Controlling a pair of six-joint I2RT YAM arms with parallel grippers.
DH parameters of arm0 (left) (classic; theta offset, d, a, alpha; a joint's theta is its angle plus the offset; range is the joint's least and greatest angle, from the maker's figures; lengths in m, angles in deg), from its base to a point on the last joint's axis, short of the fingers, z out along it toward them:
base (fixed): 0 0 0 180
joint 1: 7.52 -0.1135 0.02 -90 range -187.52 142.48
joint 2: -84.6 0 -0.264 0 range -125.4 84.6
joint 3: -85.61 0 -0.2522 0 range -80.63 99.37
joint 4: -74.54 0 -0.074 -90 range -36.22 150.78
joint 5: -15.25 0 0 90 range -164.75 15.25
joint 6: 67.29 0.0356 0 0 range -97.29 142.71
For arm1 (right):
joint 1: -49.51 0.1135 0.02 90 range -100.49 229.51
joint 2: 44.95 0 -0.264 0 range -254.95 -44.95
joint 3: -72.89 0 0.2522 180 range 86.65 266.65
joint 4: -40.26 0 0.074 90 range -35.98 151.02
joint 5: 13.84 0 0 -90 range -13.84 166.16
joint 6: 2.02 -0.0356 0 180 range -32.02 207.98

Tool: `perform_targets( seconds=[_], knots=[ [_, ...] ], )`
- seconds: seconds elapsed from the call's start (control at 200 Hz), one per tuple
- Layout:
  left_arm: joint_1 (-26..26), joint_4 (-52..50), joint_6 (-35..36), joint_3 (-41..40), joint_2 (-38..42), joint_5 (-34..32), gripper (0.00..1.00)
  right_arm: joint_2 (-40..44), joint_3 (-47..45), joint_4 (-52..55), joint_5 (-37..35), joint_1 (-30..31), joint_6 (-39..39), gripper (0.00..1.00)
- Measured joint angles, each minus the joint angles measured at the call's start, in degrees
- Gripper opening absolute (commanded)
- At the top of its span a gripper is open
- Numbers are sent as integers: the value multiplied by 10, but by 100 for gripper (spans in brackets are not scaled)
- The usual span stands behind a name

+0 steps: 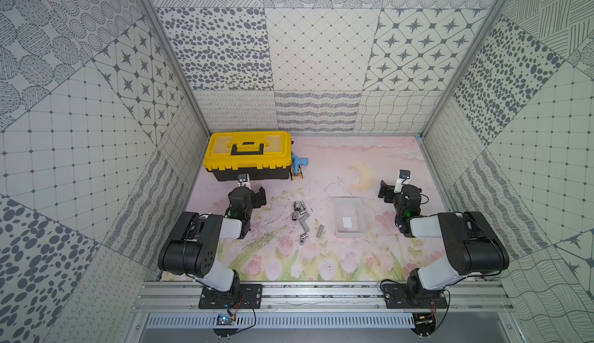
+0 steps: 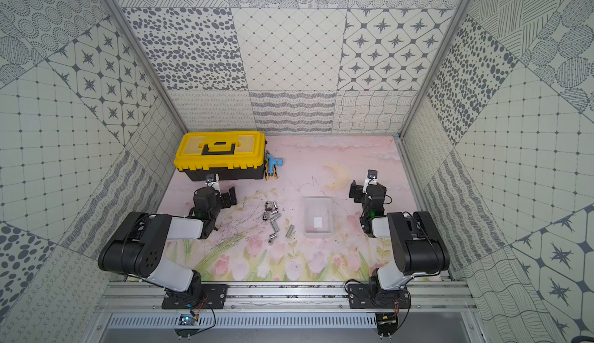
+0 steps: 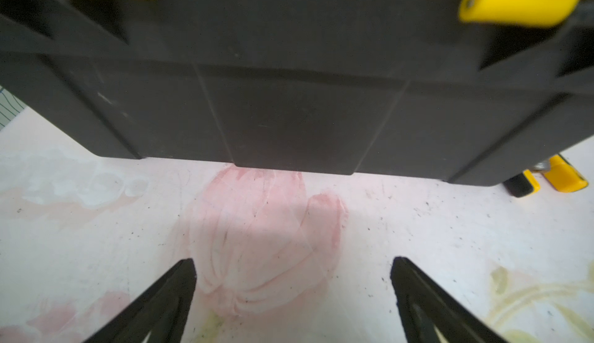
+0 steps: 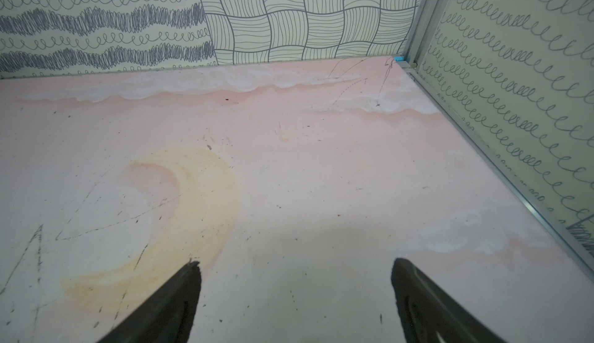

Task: Put the socket on the desktop into the storage box
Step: Pick up the socket head at the center of the board.

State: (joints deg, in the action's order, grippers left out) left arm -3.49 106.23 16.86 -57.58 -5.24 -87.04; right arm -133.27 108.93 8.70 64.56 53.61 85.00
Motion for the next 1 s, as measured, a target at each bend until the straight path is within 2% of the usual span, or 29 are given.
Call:
perform_targets(
  seconds=[0.055, 0.125, 0.145, 0.19, 0.24, 0.295, 0.33, 0.35, 0.415, 0.505, 0.575, 0.66, 0.745, 0.86, 0.92, 1.0],
  knots=[
    [0, -38, -2, 18, 18, -8, 90, 35, 17, 65, -36, 16, -1, 97],
    [2, -100, -12, 65, 57, -33, 90, 117, 68, 196, -79, 46, -24, 97],
    [2, -117, -20, 79, 67, -40, 87, 143, 85, 230, -83, 52, -33, 97],
    [3, -166, -40, 117, 96, -59, 81, 210, 109, 268, -80, 64, -59, 97],
    [4, -223, -75, 158, 125, -77, 79, 290, 106, 274, -83, 71, -108, 96],
    [10, -284, -116, 197, 160, -91, 77, 371, 87, 298, -71, 51, -173, 92],
    [18, -320, -143, 214, 181, -94, 77, 397, 90, 335, -60, 25, -206, 93],
    [24, -337, -157, 221, 191, -98, 77, 397, 98, 356, -56, 14, -224, 97],
    [61, -394, -201, 233, 223, -105, 76, 339, 170, 486, -63, 3, -262, 97],
    [142, -468, -249, 236, 248, -108, 81, 203, 309, 669, -100, 64, -305, 97],
    [219, -515, -278, 233, 256, -112, 78, 149, 357, 755, -120, 127, -324, 97],
    [316, -558, -310, 221, 261, -111, 70, 159, 355, 833, -150, 209, -339, 97],
    [388, -594, -336, 207, 259, -104, 66, 209, 333, 861, -156, 266, -354, 96],
    [469, -640, -367, 194, 249, -96, 64, 298, 293, 861, -121, 264, -359, 81],
    [495, -659, -379, 191, 239, -90, 60, 304, 295, 862, -95, 259, -364, 71],
    [512, -681, -390, 193, 222, -88, 58, 275, 314, 865, -57, 262, -362, 64]
  ],
)
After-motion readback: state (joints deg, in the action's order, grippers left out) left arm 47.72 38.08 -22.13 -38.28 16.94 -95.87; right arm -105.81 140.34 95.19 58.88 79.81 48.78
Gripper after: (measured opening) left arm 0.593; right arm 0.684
